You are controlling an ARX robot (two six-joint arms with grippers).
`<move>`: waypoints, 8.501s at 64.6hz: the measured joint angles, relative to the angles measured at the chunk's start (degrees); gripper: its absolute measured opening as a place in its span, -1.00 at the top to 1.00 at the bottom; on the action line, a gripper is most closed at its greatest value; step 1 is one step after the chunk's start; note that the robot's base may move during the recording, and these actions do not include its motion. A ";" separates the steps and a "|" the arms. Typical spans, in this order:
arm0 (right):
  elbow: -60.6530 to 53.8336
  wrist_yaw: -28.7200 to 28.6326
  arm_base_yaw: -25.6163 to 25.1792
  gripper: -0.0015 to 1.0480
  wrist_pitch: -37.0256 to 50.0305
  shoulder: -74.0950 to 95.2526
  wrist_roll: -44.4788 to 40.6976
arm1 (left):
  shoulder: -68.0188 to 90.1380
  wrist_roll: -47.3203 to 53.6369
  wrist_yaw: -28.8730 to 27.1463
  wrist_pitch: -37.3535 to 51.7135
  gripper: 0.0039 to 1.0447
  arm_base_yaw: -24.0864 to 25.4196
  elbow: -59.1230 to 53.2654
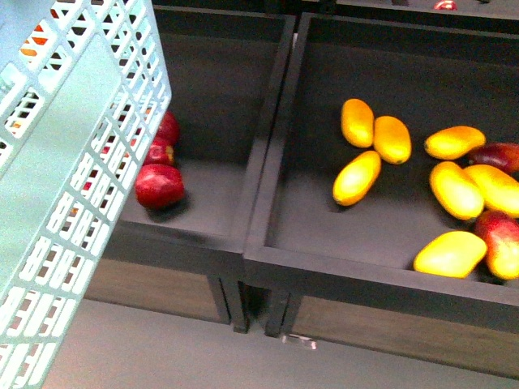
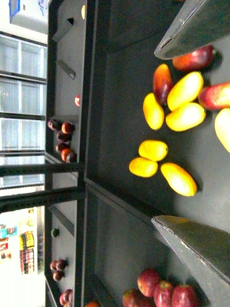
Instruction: Pick mango and avocado into basket
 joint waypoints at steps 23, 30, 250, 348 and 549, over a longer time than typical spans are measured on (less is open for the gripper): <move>0.00 0.00 0.00 -0.83 0.02 0.04 0.00 | -0.04 0.04 -0.07 0.00 0.75 0.02 0.00; 0.00 0.02 0.00 -0.83 0.02 0.04 0.00 | -0.07 -0.02 0.04 0.00 0.75 0.00 0.00; 63.12 -7.02 -33.97 -0.83 21.59 139.08 -5.97 | 35.50 29.59 0.07 -3.50 0.75 -45.81 26.64; 61.86 -18.21 -33.57 -0.05 26.43 130.66 0.07 | 35.52 29.57 0.09 -3.50 0.75 -45.81 26.64; 6.51 0.00 0.17 0.96 29.86 37.57 0.09 | 35.85 29.57 0.04 -3.69 0.75 -45.94 26.64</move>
